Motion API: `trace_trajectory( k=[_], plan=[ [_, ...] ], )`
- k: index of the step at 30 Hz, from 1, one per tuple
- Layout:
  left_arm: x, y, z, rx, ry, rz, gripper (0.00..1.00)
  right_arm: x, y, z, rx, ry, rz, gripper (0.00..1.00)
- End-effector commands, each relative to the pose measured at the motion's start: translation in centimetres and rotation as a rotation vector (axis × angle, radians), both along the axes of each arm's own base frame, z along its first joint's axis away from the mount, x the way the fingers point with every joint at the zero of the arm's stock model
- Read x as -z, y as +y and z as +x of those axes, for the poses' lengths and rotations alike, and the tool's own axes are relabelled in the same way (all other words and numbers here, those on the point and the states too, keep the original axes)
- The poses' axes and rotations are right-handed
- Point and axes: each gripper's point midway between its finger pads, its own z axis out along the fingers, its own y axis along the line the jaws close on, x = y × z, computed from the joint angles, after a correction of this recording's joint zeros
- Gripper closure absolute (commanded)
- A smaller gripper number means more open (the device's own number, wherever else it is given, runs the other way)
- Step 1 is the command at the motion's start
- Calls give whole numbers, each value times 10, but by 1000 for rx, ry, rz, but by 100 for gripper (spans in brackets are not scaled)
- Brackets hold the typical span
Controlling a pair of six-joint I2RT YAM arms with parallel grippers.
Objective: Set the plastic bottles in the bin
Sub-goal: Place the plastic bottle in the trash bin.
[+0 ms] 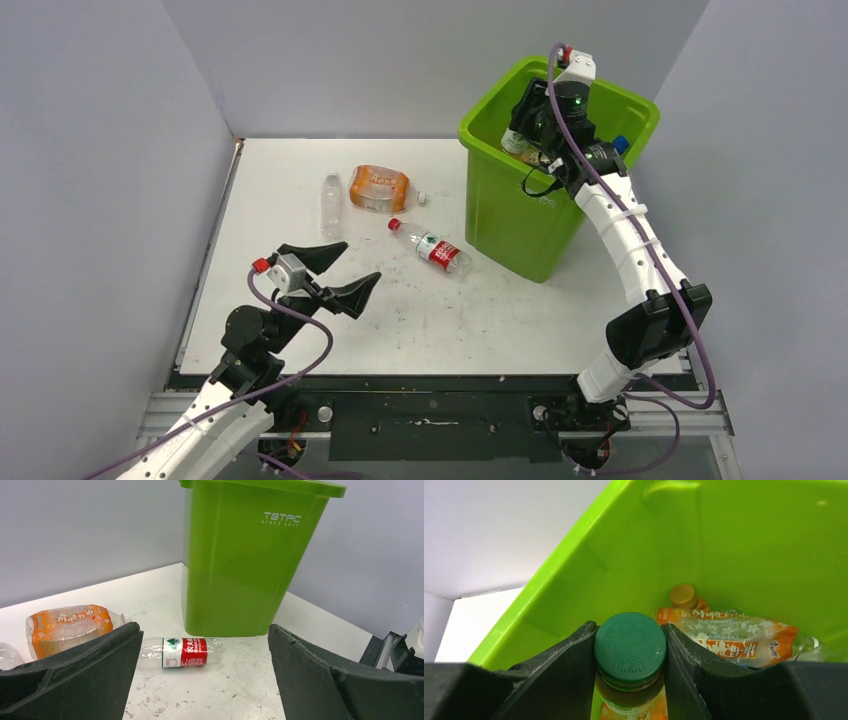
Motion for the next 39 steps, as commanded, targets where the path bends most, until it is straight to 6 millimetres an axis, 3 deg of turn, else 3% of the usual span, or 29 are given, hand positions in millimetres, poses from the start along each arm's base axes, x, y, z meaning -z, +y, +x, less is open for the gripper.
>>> trace_trajectory(
  k=[1,2,3,6,8,11,12,16,19,21,22,26,29,32,36,39],
  plan=[
    [-25,-2,-5,22,-47,-18,4,13,-2,-14,-4,47,-78,95],
    [-25,-2,-5,24,-47,-16,4,15,-2,-16,-7,53,-86,94],
    [-24,-3,-5,24,-44,-14,4,15,-2,-19,-6,53,-86,84],
    [-21,-4,-3,24,-35,-8,4,2,-3,-27,-13,25,-65,36],
    [-20,-4,-2,21,-30,-7,4,-17,-3,-33,-12,-2,-39,22],
    [-17,-3,2,6,-11,-10,4,-60,-2,-43,-18,-67,16,15],
    [-16,-2,4,-2,1,-15,4,-84,-1,-50,-25,-112,43,14],
    [-9,1,14,-48,91,-34,4,-143,18,-88,-78,-231,103,11],
    [-2,3,23,-88,173,-19,4,-163,45,-127,-197,-287,143,11],
    [-4,4,28,-111,237,-37,4,-160,61,-153,-322,-306,163,11],
    [-3,5,31,-127,267,-51,4,-162,66,-176,-403,-334,179,11],
    [1,-3,34,-106,382,-164,4,-125,89,-230,-680,-346,184,11],
    [21,-25,31,5,518,-263,4,-82,98,-251,-789,-268,167,11],
    [61,-42,35,46,685,-381,4,-33,103,-254,-820,-167,140,11],
    [106,-40,55,-75,837,-497,4,26,102,-250,-771,-67,94,12],
    [125,-37,70,-175,907,-572,4,58,105,-252,-740,-33,62,12]
  ],
)
